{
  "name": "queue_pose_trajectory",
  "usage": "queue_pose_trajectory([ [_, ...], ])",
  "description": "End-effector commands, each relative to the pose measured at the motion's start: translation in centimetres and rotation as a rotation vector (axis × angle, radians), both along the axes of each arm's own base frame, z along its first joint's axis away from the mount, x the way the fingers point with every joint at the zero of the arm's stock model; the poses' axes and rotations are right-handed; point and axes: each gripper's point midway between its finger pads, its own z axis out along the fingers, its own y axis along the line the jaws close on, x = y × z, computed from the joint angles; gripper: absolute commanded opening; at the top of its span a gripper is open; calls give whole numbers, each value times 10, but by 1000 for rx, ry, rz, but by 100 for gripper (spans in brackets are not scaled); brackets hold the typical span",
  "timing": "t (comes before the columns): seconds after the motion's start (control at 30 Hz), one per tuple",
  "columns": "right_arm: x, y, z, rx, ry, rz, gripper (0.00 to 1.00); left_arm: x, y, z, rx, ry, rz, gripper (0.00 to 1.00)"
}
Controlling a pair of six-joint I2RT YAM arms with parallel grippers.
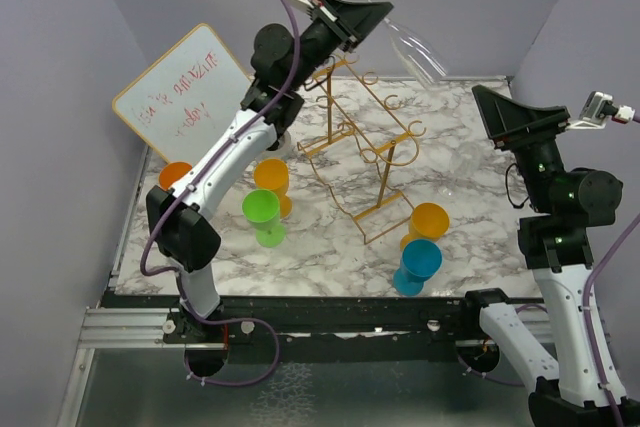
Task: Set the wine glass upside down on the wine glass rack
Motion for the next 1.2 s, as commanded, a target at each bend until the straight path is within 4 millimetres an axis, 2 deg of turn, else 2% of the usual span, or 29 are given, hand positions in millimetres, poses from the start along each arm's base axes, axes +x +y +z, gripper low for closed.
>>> queue_pose_trajectory([
  [0.0, -4, -1, 0, -47, -6, -24, 67, -11, 73, 41, 4, -117, 5, 0],
  [0.13, -3, -3, -4, -63, 3, -48, 66, 0, 122, 35, 74, -107, 62, 0],
  [0.3, 0, -6, -10, -82, 19, -71, 66, 11, 170, 17, 246, -71, 170, 0],
  [0.57, 5, -11, -24, -121, 59, -118, 66, 15, 226, -33, 537, -67, 329, 0],
  [0.7, 10, -18, -38, -165, 112, -167, 66, 14, 246, -58, 714, -111, 455, 0],
  [0.8, 14, -21, -50, -209, 152, -194, 66, 13, 253, -79, 813, -166, 496, 0],
  [0.9, 19, -24, -71, -272, 235, -211, 66, 15, 255, -100, 877, -216, 498, 0],
  [1.07, 25, -26, -97, -374, 332, -223, 67, 13, 237, -126, 906, -384, 401, 0],
  [1.17, 27, -26, -108, -412, 371, -217, 67, 6, 228, -130, 898, -543, 383, 0],
])
